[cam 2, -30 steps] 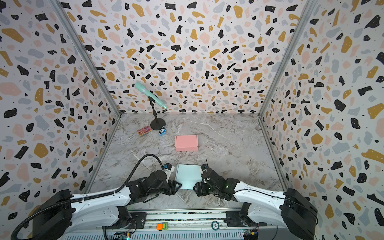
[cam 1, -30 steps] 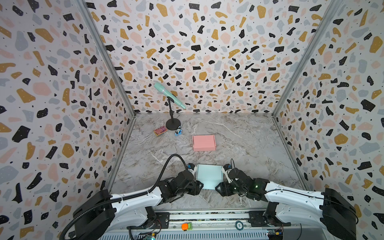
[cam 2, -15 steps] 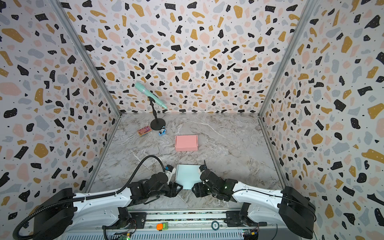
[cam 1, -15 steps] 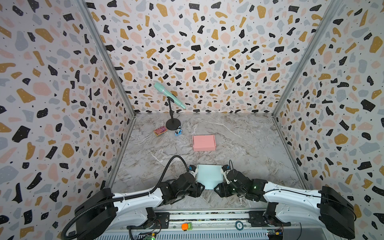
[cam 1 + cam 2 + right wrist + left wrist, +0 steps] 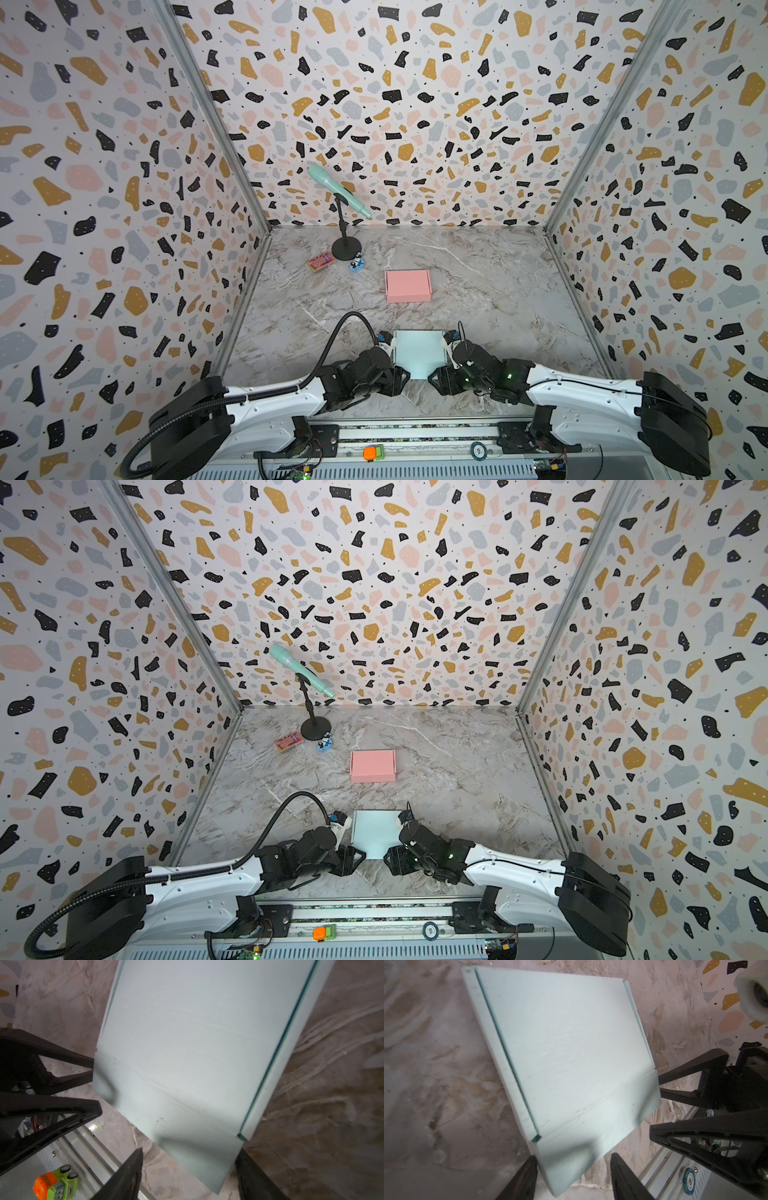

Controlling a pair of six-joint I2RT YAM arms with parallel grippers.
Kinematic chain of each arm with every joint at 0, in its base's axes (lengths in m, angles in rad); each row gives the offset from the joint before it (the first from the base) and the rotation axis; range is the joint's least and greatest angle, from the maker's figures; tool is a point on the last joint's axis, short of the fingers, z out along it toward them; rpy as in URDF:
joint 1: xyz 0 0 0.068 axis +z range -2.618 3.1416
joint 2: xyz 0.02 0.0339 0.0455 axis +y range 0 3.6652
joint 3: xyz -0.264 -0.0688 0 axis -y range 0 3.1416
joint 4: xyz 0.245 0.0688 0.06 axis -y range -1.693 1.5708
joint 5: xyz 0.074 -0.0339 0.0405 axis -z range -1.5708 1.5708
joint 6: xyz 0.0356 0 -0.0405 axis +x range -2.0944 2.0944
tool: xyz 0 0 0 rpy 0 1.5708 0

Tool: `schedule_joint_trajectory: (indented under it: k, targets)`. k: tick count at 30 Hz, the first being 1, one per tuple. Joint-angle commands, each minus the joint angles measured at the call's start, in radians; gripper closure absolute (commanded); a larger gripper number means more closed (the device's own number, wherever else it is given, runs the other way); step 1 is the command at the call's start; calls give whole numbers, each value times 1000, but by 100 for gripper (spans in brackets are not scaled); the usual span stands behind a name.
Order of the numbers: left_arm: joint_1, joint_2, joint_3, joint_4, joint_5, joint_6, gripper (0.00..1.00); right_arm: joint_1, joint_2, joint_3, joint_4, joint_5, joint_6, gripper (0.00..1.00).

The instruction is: Fold the paper box

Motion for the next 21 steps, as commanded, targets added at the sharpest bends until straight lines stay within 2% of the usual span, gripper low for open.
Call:
schedule_joint_trajectory:
  k: [1,10,16,21]
  targets:
    - [-7,4,-25,57,-9,-16,44,6,-7,13,-21,17,5,30]
    - [-7,31,-46,99,-21,-26,50,6,4,4,-13,28,5,31]
    - [-8,39,-59,115,-42,-33,56,6,6,1,-20,45,2,40]
    - [-7,37,-70,115,-76,-42,58,4,22,-1,-20,58,-11,41]
